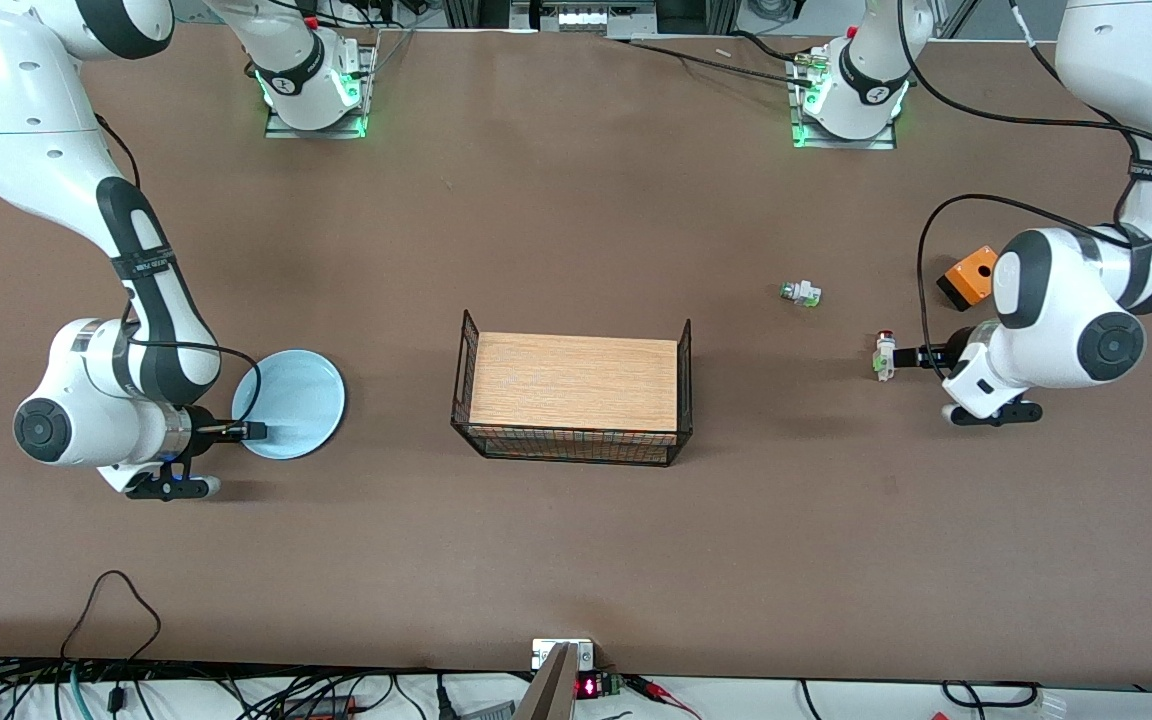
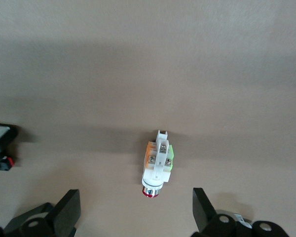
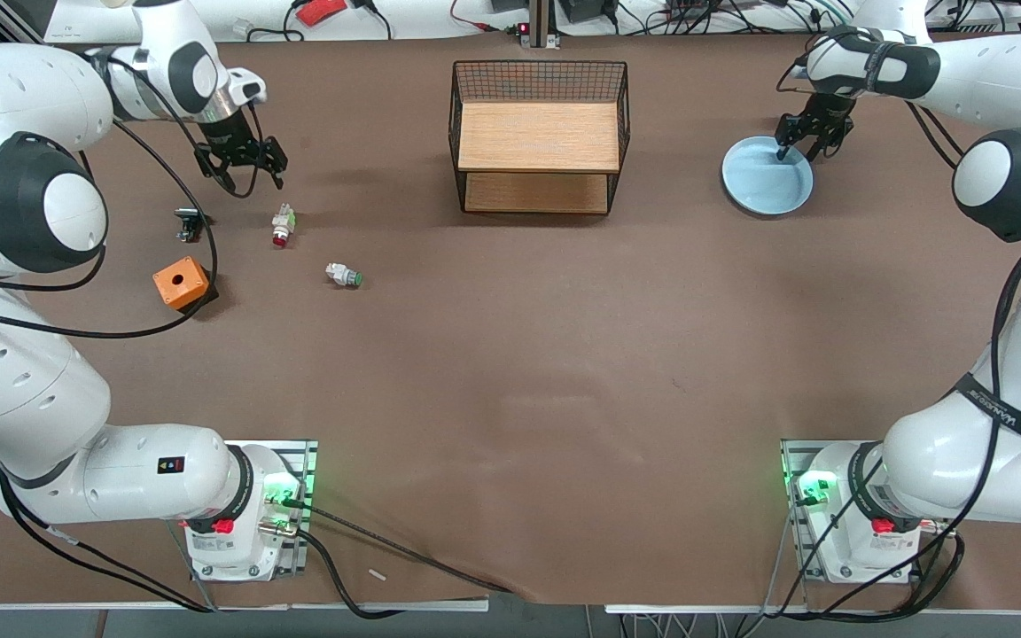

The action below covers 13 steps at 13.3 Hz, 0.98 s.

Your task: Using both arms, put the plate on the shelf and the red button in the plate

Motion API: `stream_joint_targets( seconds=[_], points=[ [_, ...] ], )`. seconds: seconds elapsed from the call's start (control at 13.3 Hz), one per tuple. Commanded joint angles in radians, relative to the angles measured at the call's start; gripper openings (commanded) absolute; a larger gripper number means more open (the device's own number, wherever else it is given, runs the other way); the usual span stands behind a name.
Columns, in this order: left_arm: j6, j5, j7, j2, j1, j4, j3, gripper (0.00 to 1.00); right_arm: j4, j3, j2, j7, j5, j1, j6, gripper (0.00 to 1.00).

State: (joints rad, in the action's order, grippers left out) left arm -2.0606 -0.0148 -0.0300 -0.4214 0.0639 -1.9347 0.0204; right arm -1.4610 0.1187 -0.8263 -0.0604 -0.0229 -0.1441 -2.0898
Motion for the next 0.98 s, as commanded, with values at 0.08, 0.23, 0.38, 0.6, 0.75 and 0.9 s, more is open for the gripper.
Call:
stream_joint_targets(
  seconds=[0.08,0.23,0.38,0.6,0.75,0.9],
  points=[
    [-0.079,0.003,0.013,-0.003,-0.004,-0.078,0.007,1.0,0.001,0.002,-0.011,-0.018,0.011,-0.018,0.01,0.33],
    [-0.092,0.001,0.025,-0.014,-0.004,-0.089,0.016,1.0,0.001,0.002,-0.011,-0.018,0.012,-0.023,0.028,0.15],
    [-0.125,0.003,0.027,-0.02,-0.004,-0.119,0.018,1.0,0.001,0.002,-0.014,-0.007,0.012,-0.026,0.043,0.07],
    [-0.24,0.003,0.091,-0.026,-0.004,-0.184,0.019,1.0,0.013,0.002,-0.001,-0.01,0.014,-0.026,0.1,0.0],
    [-0.25,0.003,0.097,-0.036,-0.004,-0.184,0.019,1.0,0.014,0.004,0.013,-0.01,0.014,-0.032,0.151,0.0],
    [-0.294,0.003,0.105,-0.059,-0.004,-0.187,0.019,1.0,0.016,0.004,0.07,-0.006,0.014,-0.032,0.249,0.0]
  ],
)
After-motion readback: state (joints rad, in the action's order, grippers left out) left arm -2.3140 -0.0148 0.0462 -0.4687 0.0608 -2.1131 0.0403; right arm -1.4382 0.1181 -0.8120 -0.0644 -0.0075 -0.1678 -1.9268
